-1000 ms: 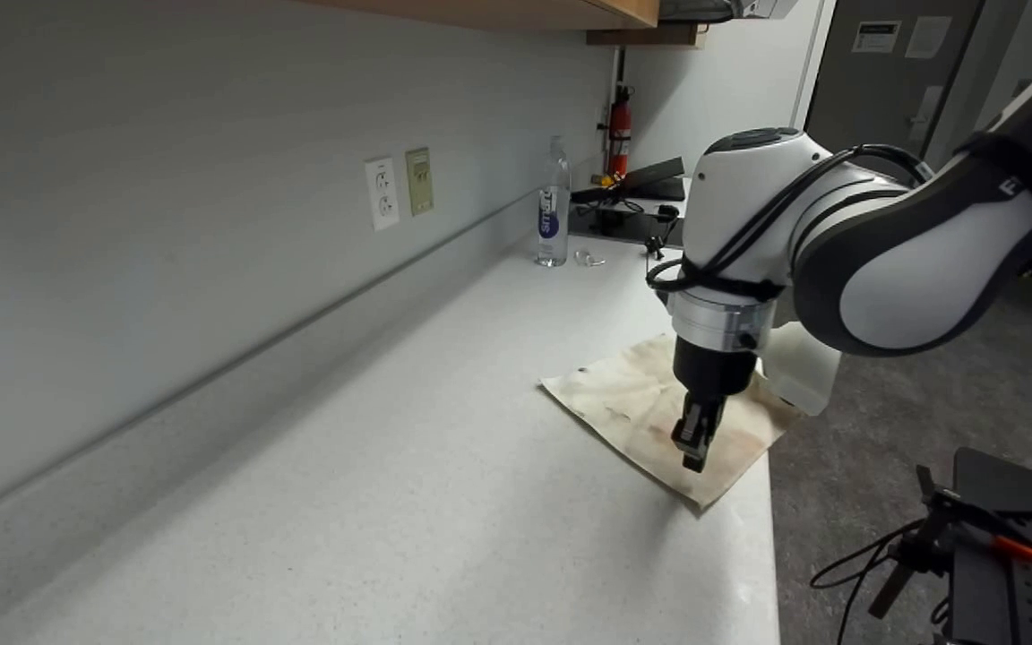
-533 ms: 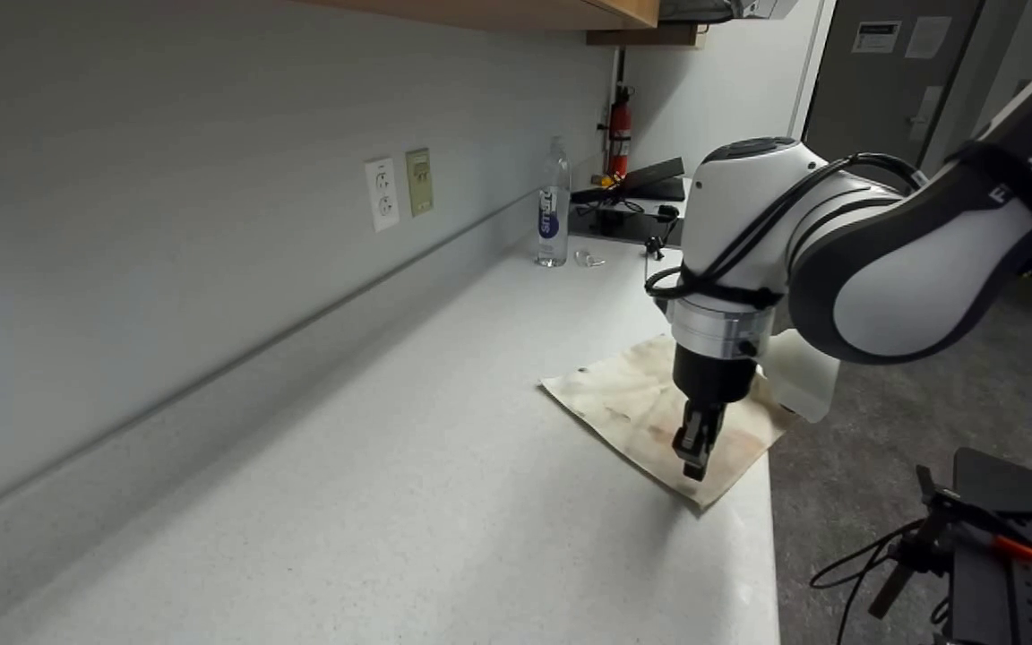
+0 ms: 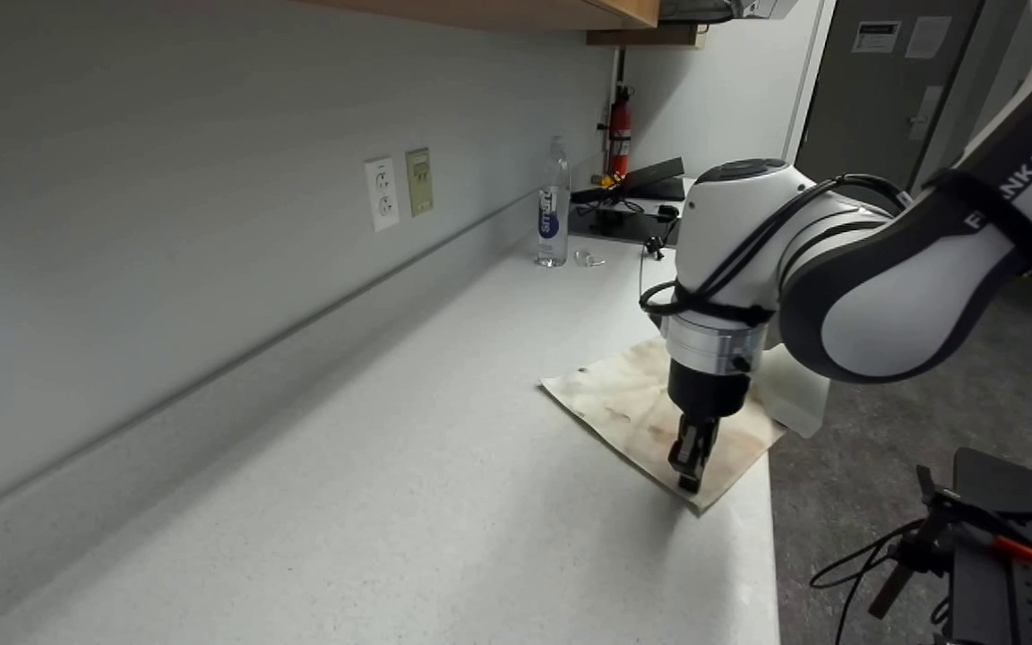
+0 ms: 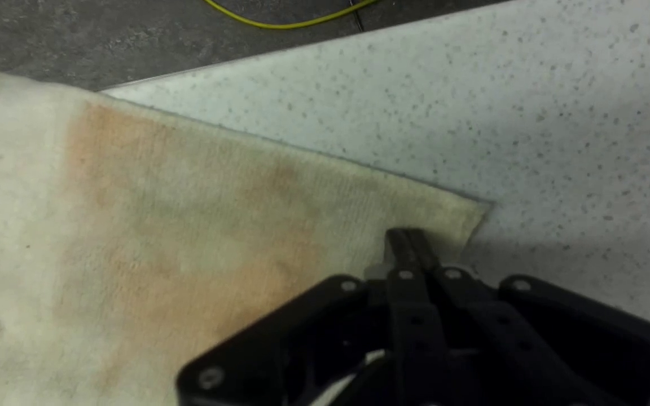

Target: Unfold the napkin completely

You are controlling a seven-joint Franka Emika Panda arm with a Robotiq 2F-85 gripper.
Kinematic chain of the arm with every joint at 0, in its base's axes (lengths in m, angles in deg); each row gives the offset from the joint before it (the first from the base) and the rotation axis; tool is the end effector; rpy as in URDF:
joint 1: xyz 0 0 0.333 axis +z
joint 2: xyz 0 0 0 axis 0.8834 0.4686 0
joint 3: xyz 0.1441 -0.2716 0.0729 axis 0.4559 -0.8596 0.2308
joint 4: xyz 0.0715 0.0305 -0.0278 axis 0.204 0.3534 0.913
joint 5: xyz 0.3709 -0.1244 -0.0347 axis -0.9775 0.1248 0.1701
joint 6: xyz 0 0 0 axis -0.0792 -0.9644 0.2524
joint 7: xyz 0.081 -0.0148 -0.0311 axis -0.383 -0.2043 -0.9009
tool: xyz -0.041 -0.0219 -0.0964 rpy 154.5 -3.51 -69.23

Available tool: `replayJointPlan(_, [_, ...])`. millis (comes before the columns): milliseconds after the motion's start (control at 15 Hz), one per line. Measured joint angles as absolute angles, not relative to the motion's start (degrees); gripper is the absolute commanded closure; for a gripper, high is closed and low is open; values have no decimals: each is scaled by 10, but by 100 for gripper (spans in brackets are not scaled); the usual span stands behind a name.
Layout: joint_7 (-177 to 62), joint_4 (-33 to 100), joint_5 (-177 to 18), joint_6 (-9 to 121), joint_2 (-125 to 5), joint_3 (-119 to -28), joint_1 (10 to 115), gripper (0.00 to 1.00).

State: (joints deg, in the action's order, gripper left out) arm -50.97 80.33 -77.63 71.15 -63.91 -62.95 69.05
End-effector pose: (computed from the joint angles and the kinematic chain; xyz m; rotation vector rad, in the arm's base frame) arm 0.4713 0.1197 0.2122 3.1114 0.1781 -0.0513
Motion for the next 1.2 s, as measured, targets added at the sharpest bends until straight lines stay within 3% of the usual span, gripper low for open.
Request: replayJointPlan(1200, [-573, 606, -798, 709, -507, -611, 709, 100])
